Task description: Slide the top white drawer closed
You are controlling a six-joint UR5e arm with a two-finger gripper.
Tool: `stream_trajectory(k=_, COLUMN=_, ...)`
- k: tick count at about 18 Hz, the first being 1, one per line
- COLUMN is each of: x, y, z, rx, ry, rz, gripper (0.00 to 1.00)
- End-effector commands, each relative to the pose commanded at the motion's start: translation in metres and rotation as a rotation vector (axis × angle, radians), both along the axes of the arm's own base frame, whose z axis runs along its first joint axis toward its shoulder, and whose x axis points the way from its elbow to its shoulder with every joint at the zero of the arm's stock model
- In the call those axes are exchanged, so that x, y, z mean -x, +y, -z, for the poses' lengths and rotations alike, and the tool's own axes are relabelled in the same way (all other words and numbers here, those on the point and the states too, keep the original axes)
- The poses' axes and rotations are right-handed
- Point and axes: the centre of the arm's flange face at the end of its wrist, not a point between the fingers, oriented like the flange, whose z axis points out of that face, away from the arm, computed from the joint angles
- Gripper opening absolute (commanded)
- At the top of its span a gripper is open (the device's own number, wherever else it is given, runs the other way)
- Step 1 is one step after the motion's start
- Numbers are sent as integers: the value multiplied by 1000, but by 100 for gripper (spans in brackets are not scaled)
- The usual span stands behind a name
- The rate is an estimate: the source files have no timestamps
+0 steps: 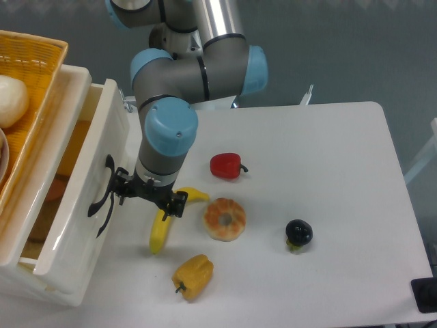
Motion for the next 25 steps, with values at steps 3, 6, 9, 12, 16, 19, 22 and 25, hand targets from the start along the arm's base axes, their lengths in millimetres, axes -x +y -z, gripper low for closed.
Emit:
stream_trajectory(k=3, x=-5, y=2, z=-2, rx=-2, ry=2, rz=9, gripper=100)
stream_trajectory(k=6, x=-7, y=3, z=-3, rx=-6, ry=6, rz=14, gripper=100)
stream_trajectory(k=9, x=-7, y=3, z=-3, rx=-6, ry=6, rz=15, gripper=100)
stream_trajectory(k=12, x=-8, y=3, z=-3, rx=-6, ry=6, rz=17, gripper=100)
stream_trajectory(k=16, x=-14, y=5, z=-4, rx=-8, ry=6, rz=24, gripper=100)
stream_trajectory(k=19, x=-17, y=6, z=-3, rx=-4, ry=5, rz=29, gripper=100)
stream_trajectory(k=22, x=-19, y=7, z=-4, rx=-8, ry=6, rz=34, gripper=100)
stream_trajectory(k=25, x=-16, y=7, z=-3, rx=-7, ry=7, rz=31, gripper=100)
